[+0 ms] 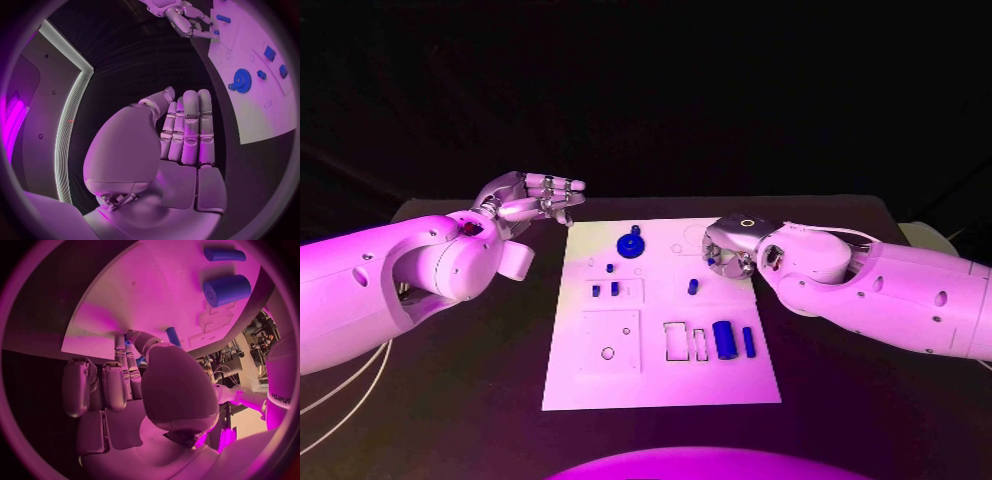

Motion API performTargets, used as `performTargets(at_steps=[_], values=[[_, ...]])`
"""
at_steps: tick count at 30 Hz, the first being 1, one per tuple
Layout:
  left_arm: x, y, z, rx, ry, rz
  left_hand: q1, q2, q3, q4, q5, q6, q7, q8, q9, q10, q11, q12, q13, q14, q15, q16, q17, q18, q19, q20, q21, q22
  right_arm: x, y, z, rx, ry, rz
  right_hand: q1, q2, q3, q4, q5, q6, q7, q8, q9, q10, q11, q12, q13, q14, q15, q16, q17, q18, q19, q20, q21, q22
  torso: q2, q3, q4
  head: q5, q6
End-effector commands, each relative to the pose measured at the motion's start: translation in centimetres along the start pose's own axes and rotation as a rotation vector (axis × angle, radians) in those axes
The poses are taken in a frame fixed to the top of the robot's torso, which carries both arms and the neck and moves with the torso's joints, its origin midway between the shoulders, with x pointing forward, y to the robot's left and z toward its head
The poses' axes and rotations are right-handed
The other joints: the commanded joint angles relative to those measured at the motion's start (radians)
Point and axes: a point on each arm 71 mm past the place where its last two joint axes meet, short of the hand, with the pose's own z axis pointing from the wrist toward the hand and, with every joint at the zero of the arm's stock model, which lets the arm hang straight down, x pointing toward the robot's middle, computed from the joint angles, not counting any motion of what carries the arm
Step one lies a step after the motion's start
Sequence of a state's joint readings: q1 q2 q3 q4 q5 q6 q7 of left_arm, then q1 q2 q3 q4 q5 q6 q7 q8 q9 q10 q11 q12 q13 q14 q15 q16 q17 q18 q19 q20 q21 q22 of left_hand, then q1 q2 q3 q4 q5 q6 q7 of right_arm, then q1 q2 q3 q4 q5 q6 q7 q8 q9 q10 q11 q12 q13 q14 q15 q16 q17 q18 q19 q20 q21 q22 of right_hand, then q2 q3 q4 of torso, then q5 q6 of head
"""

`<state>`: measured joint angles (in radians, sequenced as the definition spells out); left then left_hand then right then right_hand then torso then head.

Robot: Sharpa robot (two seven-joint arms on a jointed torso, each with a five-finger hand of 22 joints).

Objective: Assemble the parts on the task board

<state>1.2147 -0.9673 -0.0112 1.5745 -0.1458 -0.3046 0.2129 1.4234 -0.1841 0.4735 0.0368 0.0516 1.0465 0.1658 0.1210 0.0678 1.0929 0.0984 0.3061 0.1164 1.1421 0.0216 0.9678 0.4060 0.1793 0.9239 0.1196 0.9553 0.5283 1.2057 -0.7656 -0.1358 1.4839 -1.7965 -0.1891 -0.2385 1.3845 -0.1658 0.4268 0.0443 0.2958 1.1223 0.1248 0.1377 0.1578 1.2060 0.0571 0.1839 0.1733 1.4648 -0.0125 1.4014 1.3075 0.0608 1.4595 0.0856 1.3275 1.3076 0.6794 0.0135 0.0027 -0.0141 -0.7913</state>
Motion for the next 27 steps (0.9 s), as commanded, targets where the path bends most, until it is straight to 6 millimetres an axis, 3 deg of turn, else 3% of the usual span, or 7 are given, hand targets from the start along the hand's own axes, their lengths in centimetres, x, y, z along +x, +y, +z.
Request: performTargets(at_steps=[1, 8, 27], values=[[0.1, -0.1, 0.0, 0.001, 0.002, -0.005, -0.001, 0.008, -0.005, -0.002, 0.001, -0.006, 0.001, -0.003, -0.001, -0.006, 0.001, 0.005, 0.001, -0.002, 0.002, -0.006, -0.001, 0.006, 0.004, -0.001, -0.004, -0.001, 0.4, 0.0, 0.0, 0.012, 0.024, -0.017, -0.001, 0.012, 0.011, -0.002, -0.008, 0.012, 0.000, 0.003, 0.002, 0.013, -0.001, -0.006, -0.002, 0.063, -0.008, 0.007, 0.033, -0.010, 0.013, 0.000, 0.007, 0.169, -0.001, -0.0002, 0.0006, -0.001, -0.001], [0.1, -0.1, 0.0, -0.005, 0.001, -0.004, 0.000, 0.009, -0.006, -0.003, 0.001, -0.008, 0.002, -0.005, -0.001, -0.010, 0.002, 0.006, 0.001, -0.002, 0.002, -0.008, -0.002, 0.005, 0.005, -0.001, -0.006, -0.002, 0.3, -0.1, 0.0, 0.017, 0.001, -0.013, 0.007, 0.033, 0.036, -0.017, -0.044, 0.025, -0.003, 0.003, 0.006, 0.027, -0.005, -0.012, -0.006, 0.064, -0.012, 0.010, 0.035, -0.013, 0.018, -0.004, 0.020, 0.176, 0.000, 0.0000, 0.0006, 0.001, 0.000], [-0.3, 0.1, 0.1, -0.022, -0.004, 0.000, 0.004, 0.012, -0.007, -0.008, 0.001, -0.012, 0.005, -0.006, -0.001, -0.017, 0.004, 0.007, 0.001, -0.003, 0.004, -0.012, -0.005, 0.005, 0.007, -0.001, -0.009, -0.005, -1.0, -0.2, -1.1, 0.002, -0.117, 0.020, -0.005, 0.032, 0.041, -0.018, -0.057, 0.032, -0.005, 0.003, 0.009, 0.035, -0.007, -0.015, -0.008, 0.064, -0.012, 0.012, 0.035, -0.016, 0.025, -0.005, 0.035, 0.184, -0.001, 0.0002, -0.0006, 0.000, 0.004]])
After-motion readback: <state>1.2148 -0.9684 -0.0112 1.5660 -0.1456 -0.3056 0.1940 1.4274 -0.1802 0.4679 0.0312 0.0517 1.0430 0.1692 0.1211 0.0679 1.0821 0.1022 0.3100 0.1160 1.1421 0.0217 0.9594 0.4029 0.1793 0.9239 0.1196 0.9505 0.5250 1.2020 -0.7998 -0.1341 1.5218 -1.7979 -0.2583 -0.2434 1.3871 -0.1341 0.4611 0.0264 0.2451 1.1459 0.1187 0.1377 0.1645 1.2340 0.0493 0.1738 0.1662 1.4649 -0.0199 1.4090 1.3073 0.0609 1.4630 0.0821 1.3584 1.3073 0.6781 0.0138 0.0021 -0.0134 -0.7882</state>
